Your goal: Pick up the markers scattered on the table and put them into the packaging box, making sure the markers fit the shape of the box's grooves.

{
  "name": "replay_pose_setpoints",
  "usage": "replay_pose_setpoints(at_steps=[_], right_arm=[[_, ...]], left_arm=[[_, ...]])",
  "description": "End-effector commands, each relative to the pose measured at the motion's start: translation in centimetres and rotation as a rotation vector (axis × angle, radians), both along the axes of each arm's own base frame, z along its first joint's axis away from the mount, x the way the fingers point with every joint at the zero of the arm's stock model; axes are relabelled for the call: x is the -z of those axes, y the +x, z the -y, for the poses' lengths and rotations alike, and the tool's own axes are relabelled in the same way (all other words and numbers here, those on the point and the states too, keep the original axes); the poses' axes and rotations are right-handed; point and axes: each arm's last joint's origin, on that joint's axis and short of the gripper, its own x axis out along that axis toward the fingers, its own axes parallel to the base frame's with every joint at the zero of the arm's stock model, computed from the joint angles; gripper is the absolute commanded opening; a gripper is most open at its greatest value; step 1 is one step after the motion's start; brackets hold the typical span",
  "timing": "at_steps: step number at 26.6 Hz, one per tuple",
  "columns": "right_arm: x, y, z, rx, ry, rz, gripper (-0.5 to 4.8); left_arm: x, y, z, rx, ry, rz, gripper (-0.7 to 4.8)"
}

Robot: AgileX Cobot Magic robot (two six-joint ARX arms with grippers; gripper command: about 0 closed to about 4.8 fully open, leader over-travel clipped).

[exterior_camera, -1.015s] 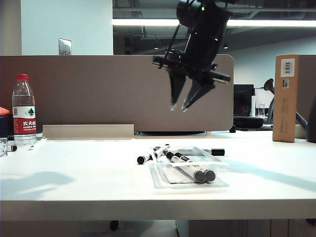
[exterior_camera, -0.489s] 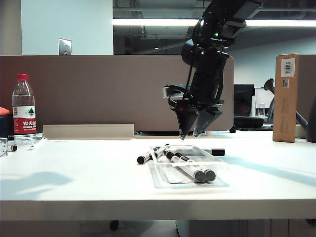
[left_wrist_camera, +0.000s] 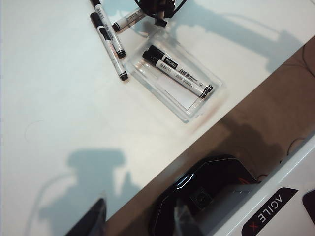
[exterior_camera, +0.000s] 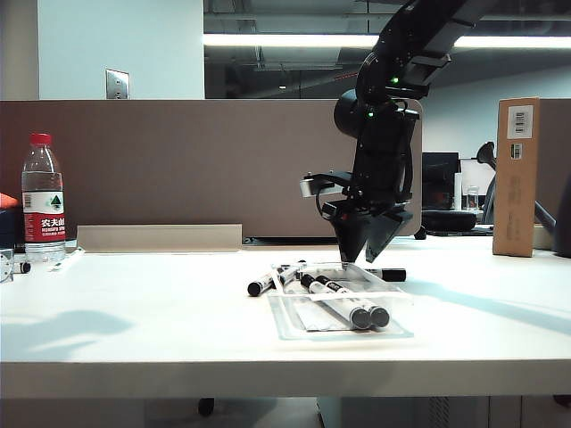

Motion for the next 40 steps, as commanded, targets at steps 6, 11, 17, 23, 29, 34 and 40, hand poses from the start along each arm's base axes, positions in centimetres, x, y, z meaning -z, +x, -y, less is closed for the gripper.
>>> replay_pose_setpoints(at_steps=[6, 11, 17, 23, 29, 34, 40], right_arm=[[1.6, 0.6, 0.0, -0.027, -0.031, -0.013, 2.19], [1.6, 0.7, 0.3, -0.021, -0.032, -0.014, 0.65], [0.5, 0.9, 0.7, 0.041, -0.071, 0.009, -0.05], [-5.0, 0.4, 0.9, 0.188, 0.232, -0.153, -0.06], [-8.5, -2.1, 1.6, 0.234, 0.315, -0.254, -0.06], [-10.8, -4.6, 2.1, 0.249, 0.289, -0.332, -0.05], [-10.7, -8.8, 1.4, 0.236, 0.301, -0.375, -0.06]], left_arm=[[-0.2, 0.0, 0.0, -0.003, -0.007, 0.017, 1.78], [-0.3, 0.1, 0.0, -0.003, -0.015, 0.03, 1.78], [-0.3, 0.1, 0.0, -0.003, -0.019, 0.037, 1.78], [-0.3, 0.1, 0.0, -0.001, -0.019, 0.032, 1.78], [-0.4, 0.2, 0.1, -0.001, -0.025, 0.043, 1.79], [-0.6, 0.4, 0.2, 0.0, -0.041, 0.07, 1.78], [-0.6, 0.4, 0.2, 0.0, -0.039, 0.068, 1.78]])
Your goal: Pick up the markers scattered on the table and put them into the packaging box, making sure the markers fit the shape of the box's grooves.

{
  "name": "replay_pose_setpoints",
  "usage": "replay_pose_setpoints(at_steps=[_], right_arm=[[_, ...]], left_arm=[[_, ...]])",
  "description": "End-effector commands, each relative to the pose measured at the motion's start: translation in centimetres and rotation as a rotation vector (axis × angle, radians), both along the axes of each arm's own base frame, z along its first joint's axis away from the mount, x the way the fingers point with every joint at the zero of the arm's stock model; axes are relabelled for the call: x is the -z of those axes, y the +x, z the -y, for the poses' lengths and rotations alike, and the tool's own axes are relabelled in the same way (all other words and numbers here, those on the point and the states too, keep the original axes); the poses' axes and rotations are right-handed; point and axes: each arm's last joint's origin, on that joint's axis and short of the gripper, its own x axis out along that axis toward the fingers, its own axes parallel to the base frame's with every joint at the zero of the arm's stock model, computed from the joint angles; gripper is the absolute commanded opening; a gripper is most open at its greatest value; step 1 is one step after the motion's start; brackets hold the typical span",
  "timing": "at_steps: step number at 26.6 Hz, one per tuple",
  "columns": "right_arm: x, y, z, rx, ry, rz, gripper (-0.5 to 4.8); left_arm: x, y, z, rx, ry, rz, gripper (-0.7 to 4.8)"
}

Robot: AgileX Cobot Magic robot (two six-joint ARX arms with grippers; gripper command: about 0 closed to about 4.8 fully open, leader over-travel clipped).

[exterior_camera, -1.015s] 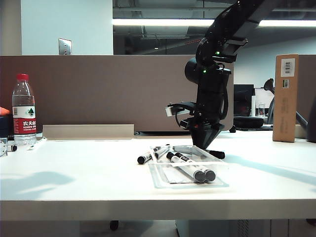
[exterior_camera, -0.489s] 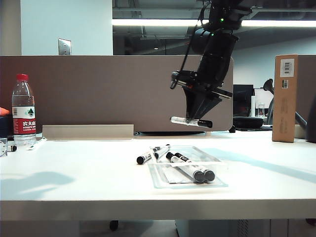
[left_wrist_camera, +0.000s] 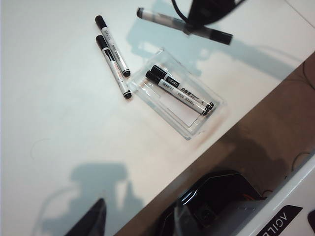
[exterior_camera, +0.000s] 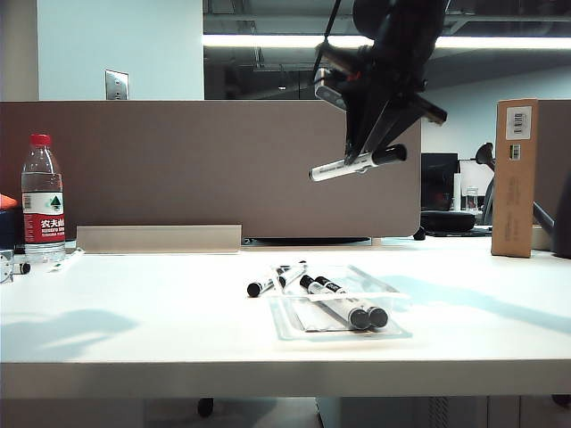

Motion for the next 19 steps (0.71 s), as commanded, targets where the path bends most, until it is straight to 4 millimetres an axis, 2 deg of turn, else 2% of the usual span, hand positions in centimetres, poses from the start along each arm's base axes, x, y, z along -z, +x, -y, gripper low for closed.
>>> replay_pose_setpoints(at_steps=[1, 4, 7, 11, 14, 19], right_arm=[[1.1, -1.6, -0.2, 0.034, 0.022, -0.006, -0.06], [3.4, -4.7, 0.0, 0.143, 0.183, 0.014, -0.06], [4.6, -5.9, 0.4, 0.215, 0.21, 0.05, -0.06], [7.5, -7.0, 0.2, 0.254, 0.216, 0.013, -0.06], [9.7, -7.9, -0.7, 0.276, 0.225, 0.011, -0.06], [10.9, -7.9, -1.0, 0.317, 0.279, 0.036, -0.05]], left_arm=[[-0.2, 0.0, 0.0, 0.003, -0.01, 0.013, 1.78], [-0.1, -0.1, -0.1, 0.005, -0.003, 0.006, 1.79], [-0.1, -0.1, -0.1, 0.007, -0.001, 0.006, 1.78], [-0.1, -0.2, 0.0, 0.025, -0.018, -0.005, 1.78], [0.0, -0.3, -0.1, 0.025, -0.01, -0.018, 1.78], [0.0, -0.3, -0.1, 0.025, -0.009, -0.02, 1.78]])
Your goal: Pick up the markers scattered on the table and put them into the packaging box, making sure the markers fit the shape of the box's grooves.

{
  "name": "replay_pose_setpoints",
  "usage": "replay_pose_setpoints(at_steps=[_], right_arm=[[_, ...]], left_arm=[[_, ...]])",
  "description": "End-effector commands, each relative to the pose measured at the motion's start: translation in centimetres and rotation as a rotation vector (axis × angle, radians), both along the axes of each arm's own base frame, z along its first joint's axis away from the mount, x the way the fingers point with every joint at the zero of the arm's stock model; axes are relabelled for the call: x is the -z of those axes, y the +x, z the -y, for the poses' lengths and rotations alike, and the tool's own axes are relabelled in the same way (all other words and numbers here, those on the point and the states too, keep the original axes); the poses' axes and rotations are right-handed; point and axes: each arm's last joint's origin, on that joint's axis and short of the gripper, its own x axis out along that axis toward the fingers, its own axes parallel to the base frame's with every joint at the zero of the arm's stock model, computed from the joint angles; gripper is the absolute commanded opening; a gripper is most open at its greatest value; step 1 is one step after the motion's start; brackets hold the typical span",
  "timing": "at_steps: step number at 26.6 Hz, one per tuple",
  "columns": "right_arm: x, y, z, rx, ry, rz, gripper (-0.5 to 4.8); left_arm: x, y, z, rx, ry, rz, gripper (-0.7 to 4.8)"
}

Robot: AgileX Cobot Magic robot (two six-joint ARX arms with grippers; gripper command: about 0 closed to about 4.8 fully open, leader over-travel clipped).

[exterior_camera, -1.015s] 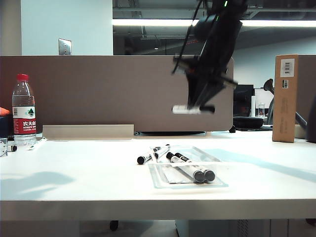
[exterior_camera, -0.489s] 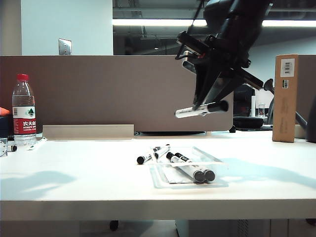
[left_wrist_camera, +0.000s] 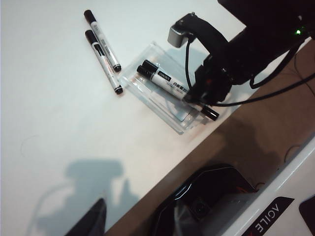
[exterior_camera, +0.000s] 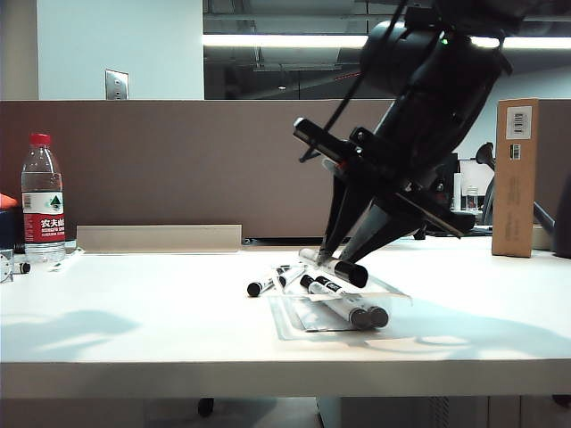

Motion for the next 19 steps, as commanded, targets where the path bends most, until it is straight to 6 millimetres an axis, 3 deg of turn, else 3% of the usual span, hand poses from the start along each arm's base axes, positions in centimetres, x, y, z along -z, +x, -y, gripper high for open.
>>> replay_pose_setpoints(at_steps=[1, 16, 18, 19], right_arm=[[-0.4, 0.6, -0.1, 0.049, 0.031, 0.071, -0.06], [0.6, 1.6, -0.4, 0.132, 0.001, 0.112, 0.01], [0.7, 1.6, -0.4, 0.132, -0.001, 0.11, 0.63], [0.7, 1.6, -0.4, 0.134, -0.009, 0.105, 1.52]], left_arm=[[-0.1, -0.1, -0.1, 0.006, -0.006, 0.007, 1.78], [-0.1, -0.1, -0.1, 0.005, -0.003, 0.001, 1.78], [-0.1, -0.1, -0.1, 0.005, -0.003, 0.001, 1.78], [-0.1, -0.1, -0.1, 0.005, -0.003, 0.001, 1.78]])
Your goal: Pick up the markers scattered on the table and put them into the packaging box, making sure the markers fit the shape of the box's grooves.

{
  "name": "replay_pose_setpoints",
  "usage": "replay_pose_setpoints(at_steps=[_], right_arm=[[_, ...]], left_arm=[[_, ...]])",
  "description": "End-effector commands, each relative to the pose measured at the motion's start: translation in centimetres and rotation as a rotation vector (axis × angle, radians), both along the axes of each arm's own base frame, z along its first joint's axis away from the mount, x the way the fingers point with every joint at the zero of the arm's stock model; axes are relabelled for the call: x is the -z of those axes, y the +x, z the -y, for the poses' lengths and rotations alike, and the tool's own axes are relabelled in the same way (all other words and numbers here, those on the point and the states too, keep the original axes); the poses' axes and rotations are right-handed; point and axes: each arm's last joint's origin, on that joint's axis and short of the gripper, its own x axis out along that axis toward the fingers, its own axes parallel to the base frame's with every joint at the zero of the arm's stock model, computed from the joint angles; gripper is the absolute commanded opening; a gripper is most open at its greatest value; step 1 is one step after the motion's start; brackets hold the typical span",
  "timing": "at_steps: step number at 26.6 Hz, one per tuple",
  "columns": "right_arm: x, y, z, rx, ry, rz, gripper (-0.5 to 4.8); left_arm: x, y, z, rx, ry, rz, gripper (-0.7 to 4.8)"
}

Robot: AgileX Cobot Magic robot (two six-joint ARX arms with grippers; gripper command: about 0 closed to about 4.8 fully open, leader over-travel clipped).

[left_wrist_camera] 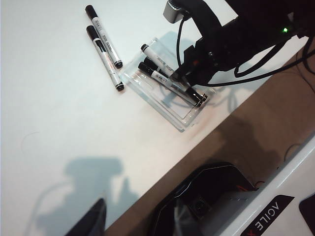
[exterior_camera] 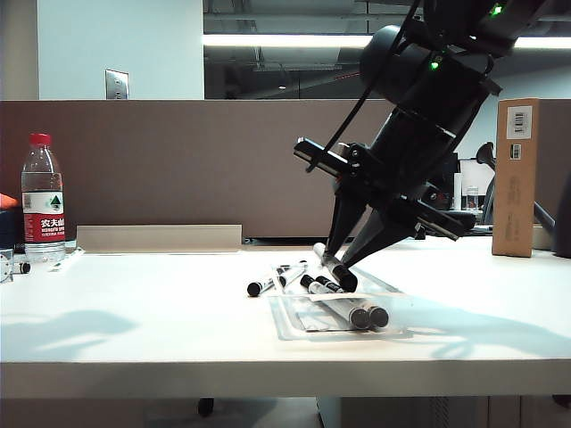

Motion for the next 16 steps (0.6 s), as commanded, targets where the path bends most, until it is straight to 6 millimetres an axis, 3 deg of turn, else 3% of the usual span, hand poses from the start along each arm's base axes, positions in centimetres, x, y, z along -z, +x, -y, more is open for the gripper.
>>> replay_pose_setpoints(at_steps=[1, 2, 6, 11, 16], right_arm=[[0.0, 0.0, 0.0, 0.007, -0.004, -0.008, 1.61], [0.1, -0.1, 0.0, 0.006, -0.007, -0.012, 1.62], [0.1, -0.1, 0.0, 0.005, -0.007, -0.019, 2.7], [-0.5, 0.1, -0.1, 0.001, 0.004, -0.01, 2.7], [-2.8, 1.0, -0.5, 0.002, 0.04, 0.057, 2.7]], left_arm=[[-0.1, -0.1, -0.1, 0.005, -0.005, 0.008, 1.78], [-0.1, -0.1, -0.1, 0.005, -0.005, 0.008, 1.78], [-0.1, -0.1, -0.1, 0.004, -0.006, 0.008, 1.78], [-0.2, 0.1, 0.0, 0.002, -0.009, 0.021, 1.78], [-0.1, 1.2, 0.6, -0.002, -0.044, 0.072, 1.78]])
